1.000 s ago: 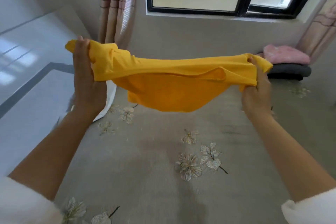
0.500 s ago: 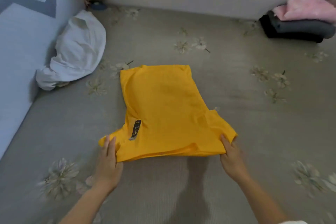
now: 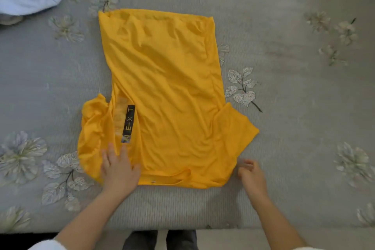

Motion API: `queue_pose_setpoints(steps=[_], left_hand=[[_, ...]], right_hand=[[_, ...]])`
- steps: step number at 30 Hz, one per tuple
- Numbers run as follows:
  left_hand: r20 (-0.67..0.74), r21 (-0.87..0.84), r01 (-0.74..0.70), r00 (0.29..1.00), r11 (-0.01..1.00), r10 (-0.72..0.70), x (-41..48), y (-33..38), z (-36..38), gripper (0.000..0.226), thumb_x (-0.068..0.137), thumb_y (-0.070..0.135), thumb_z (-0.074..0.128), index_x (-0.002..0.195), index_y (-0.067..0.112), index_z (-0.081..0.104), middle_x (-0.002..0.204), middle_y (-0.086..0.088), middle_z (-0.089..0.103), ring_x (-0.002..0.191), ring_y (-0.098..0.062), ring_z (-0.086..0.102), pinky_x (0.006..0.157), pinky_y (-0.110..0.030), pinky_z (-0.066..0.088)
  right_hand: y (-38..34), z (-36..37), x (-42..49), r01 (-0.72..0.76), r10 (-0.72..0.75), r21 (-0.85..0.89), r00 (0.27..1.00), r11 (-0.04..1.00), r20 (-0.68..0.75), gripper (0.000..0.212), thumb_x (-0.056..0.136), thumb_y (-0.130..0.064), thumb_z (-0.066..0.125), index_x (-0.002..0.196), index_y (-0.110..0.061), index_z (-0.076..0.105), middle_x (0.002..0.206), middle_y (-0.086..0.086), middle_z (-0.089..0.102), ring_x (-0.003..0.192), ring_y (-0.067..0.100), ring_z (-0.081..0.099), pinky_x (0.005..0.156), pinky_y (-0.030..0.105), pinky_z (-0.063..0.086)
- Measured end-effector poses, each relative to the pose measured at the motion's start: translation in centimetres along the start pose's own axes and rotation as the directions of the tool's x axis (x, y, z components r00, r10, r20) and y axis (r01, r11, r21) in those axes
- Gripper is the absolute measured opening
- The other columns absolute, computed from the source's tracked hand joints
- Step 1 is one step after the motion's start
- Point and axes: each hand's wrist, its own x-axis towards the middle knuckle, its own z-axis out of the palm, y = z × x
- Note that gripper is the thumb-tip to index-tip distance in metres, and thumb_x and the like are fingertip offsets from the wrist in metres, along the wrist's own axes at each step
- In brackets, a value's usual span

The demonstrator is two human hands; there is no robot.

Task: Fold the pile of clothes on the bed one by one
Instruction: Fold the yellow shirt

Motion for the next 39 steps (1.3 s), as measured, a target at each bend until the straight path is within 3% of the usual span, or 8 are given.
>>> queue_pose_setpoints(steps=[10, 15, 21, 24, 28, 31, 35, 39], left_hand=[[0.070, 0.197, -0.659, 0.748, 0.726, 0.660, -0.9, 10.9, 9.9, 0.068, 0.097, 0.053, 0.032, 0.150, 0.028, -0.003, 0.152, 0.002, -0.027, 0.140, -0.021, -0.027, 0.117, -0.035, -0.006], [0.192, 0.273, -0.758, 0.647, 0.593, 0.738, -0.7, 12.8, 13.0, 0.083, 0.084, 0.065, 0.031, 0.148, 0.037, -0.015, 0.152, 0.001, -0.034, 0.139, -0.024, -0.034, 0.115, -0.049, -0.015], [0.245, 0.287, -0.814, 0.572, 0.505, 0.783, -2.1, 14.7, 14.9, 0.075, 0.080, 0.061, 0.020, 0.146, 0.046, -0.013, 0.150, 0.005, -0.038, 0.134, -0.034, -0.041, 0.102, -0.065, -0.025], [0.233, 0.259, -0.808, 0.584, 0.529, 0.778, -2.4, 14.7, 15.3, 0.075, 0.080, 0.061, 0.017, 0.145, 0.045, -0.018, 0.150, 0.007, -0.039, 0.134, -0.030, -0.041, 0.101, -0.061, -0.029], [0.221, 0.252, -0.797, 0.600, 0.549, 0.769, -2.2, 14.3, 15.3, 0.084, 0.081, 0.064, 0.021, 0.146, 0.034, -0.024, 0.152, 0.010, -0.035, 0.136, -0.025, -0.040, 0.104, -0.058, -0.028], [0.240, 0.255, -0.799, 0.598, 0.545, 0.765, -2.3, 14.2, 15.2, 0.084, 0.079, 0.064, 0.020, 0.151, 0.031, -0.008, 0.156, 0.007, -0.026, 0.139, -0.029, -0.034, 0.101, -0.057, -0.032], [0.315, 0.279, -0.846, 0.528, 0.455, 0.788, -3.0, 14.0, 14.1, 0.065, 0.076, 0.057, 0.035, 0.136, 0.033, 0.046, 0.153, -0.004, 0.032, 0.142, -0.043, 0.017, 0.106, -0.070, -0.003], [0.230, 0.280, -0.876, 0.458, 0.392, 0.859, -3.8, 13.1, 14.4, 0.048, 0.077, 0.045, 0.050, 0.123, 0.035, 0.056, 0.144, -0.002, 0.045, 0.139, -0.032, 0.034, 0.107, -0.068, 0.019]], right_hand=[[-4.8, 0.7, 8.7, -0.029, 0.073, 0.390, 0.992, 0.920, -0.099, 0.020, 0.085, -0.027, 0.070, 0.079, -0.011, 0.060, 0.066, 0.005, 0.060, 0.056, 0.017, 0.057, 0.047, 0.026, 0.048], [-3.2, -1.8, 10.9, 0.052, 0.133, 0.522, 0.941, 0.851, -0.310, 0.010, 0.083, -0.010, 0.065, 0.077, -0.013, 0.058, 0.067, 0.002, 0.049, 0.060, 0.014, 0.045, 0.050, 0.024, 0.037], [1.2, -5.2, 11.2, -0.030, 0.237, 0.612, 0.936, 0.790, -0.259, 0.016, 0.088, -0.009, 0.057, 0.074, -0.015, 0.052, 0.083, 0.009, 0.052, 0.076, 0.019, 0.052, 0.064, 0.032, 0.045], [-0.4, -4.7, 10.2, 0.047, 0.140, 0.606, 0.956, 0.794, -0.258, 0.021, 0.090, -0.010, 0.056, 0.070, -0.017, 0.053, 0.079, 0.004, 0.052, 0.079, 0.018, 0.050, 0.071, 0.034, 0.040], [-4.2, -2.4, 6.5, 0.263, -0.311, 0.599, 0.950, 0.756, -0.025, 0.020, 0.086, -0.010, 0.057, 0.069, -0.019, 0.060, 0.073, 0.000, 0.060, 0.073, 0.012, 0.056, 0.065, 0.026, 0.048], [-5.3, -0.6, 4.8, 0.356, -0.493, 0.480, 0.848, 0.802, 0.196, 0.018, 0.086, -0.015, 0.057, 0.072, -0.011, 0.066, 0.084, 0.001, 0.070, 0.087, 0.017, 0.064, 0.080, 0.031, 0.051], [-3.7, 1.3, 5.3, 0.534, -0.529, 0.008, 0.837, 0.846, 0.141, 0.018, 0.094, -0.010, 0.055, 0.100, -0.021, 0.068, 0.126, -0.004, 0.063, 0.122, 0.007, 0.052, 0.105, 0.031, 0.040], [-1.8, 2.1, 7.3, 0.747, -0.662, -0.430, 0.657, 0.507, 0.360, 0.051, 0.100, -0.032, 0.045, 0.148, -0.029, 0.029, 0.158, -0.009, 0.011, 0.146, 0.008, 0.002, 0.116, 0.031, 0.006]])
